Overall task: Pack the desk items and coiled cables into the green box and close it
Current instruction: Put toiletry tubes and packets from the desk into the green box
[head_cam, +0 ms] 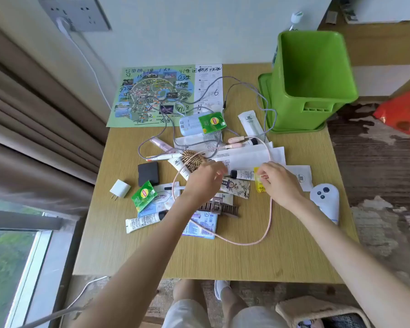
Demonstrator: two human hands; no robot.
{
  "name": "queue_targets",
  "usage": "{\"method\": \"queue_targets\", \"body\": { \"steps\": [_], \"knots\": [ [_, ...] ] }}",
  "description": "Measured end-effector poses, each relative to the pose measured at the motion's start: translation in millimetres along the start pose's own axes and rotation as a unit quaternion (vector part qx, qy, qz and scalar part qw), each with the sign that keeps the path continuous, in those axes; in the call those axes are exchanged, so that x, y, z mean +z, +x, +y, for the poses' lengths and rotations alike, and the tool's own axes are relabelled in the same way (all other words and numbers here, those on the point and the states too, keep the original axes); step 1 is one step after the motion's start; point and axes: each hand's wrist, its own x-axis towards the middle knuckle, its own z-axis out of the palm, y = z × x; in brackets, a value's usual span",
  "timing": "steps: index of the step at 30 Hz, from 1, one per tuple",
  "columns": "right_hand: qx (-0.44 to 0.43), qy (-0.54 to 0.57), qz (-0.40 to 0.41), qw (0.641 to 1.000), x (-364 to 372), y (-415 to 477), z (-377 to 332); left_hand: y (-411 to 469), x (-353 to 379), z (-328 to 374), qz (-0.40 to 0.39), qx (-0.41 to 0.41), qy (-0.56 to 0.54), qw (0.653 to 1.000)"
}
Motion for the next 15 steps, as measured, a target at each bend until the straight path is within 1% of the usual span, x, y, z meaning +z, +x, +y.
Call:
{"method": "queue_targets", "body": {
  "steps": [2, 5, 7, 11, 15],
  "knots": [
    [-0.012, -0.027, 0.006, 1.000, 2, 10, -1, 10, 9, 2, -0.028, 0.009, 0.059, 0.998],
    [-0.061, -0.060, -0.011, 0.996, 9, 26, -7, 18, 26, -1, -0.093, 0.018, 0.153, 0.984],
    [-0.088, -0.091, -0.017, 0.992, 16, 32, -9, 22, 35, -6, -0.107, 0.028, 0.191, 0.975],
    [-0.104, -0.139, -0.025, 0.984, 24, 39, -8, 29, 41, -13, -0.131, 0.069, 0.228, 0.962],
    [-0.098, -0.112, -0.041, 0.988, 25, 42, -1, 33, 46, -17, -0.140, 0.082, 0.242, 0.957]
  ]
}}
